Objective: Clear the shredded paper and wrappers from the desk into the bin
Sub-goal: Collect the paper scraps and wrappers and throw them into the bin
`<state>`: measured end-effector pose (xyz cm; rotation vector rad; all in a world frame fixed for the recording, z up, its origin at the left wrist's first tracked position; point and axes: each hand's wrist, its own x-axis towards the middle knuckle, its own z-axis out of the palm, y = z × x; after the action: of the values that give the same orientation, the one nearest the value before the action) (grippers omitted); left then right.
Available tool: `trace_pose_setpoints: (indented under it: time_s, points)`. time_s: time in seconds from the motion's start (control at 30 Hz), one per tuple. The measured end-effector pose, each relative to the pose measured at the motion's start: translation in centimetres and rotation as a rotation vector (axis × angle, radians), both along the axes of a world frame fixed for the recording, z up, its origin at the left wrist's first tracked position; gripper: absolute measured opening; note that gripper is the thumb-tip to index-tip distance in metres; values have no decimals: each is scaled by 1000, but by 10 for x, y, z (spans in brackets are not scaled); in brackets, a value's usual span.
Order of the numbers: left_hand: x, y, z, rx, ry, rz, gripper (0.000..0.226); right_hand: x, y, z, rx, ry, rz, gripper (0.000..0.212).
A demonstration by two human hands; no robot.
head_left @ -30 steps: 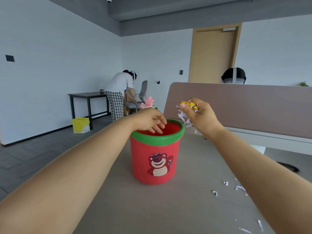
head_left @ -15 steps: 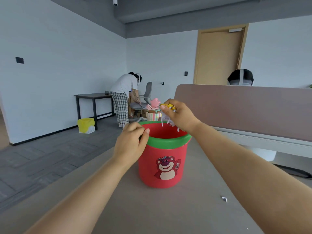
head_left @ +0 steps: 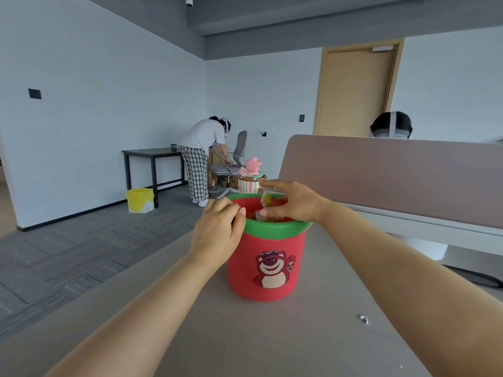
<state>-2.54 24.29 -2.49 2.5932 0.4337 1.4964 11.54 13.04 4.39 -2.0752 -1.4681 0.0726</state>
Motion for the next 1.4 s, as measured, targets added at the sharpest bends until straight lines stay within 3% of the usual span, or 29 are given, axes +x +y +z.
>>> trace_pose_setpoints:
  time_s: [0.07, 0.23, 0.43, 0.6, 0.7, 0.83, 1.03, 1.17, 1.33, 1.4]
  points:
    - [0, -1, 0, -4, 0, 2, 53, 0, 0, -1, -7, 2, -6, 64]
    - [0, 0, 0, -19, 13, -2, 54, -2, -1, -2, 58, 33, 36, 27]
    - [-2, -1, 4, -64, 33, -34, 35, -8, -12, -3, 122, -128, -58, 31]
    - [-1, -32, 13, 96, -15, -107, 25, -7, -54, -4, 464, -154, -146, 15]
    - [10, -70, 11, 198, 33, -206, 17, 3, -94, -15, 479, -177, -230, 14]
    - [37, -121, -11, 280, 150, -397, 18, 15, -165, -45, 371, -119, -363, 15]
    - [89, -170, -66, 58, 838, -451, 58, 28, -269, -97, 75, -88, -585, 15]
    - [122, -192, -82, 3, 996, -427, 67, 32, -329, -117, -93, -14, -728, 28]
    - [159, -232, -89, -89, 1108, -484, 64, 22, -355, -134, -379, 72, -602, 66]
    - [170, -249, -94, -72, 1177, -540, 57, 16, -356, -142, -407, 112, -481, 50]
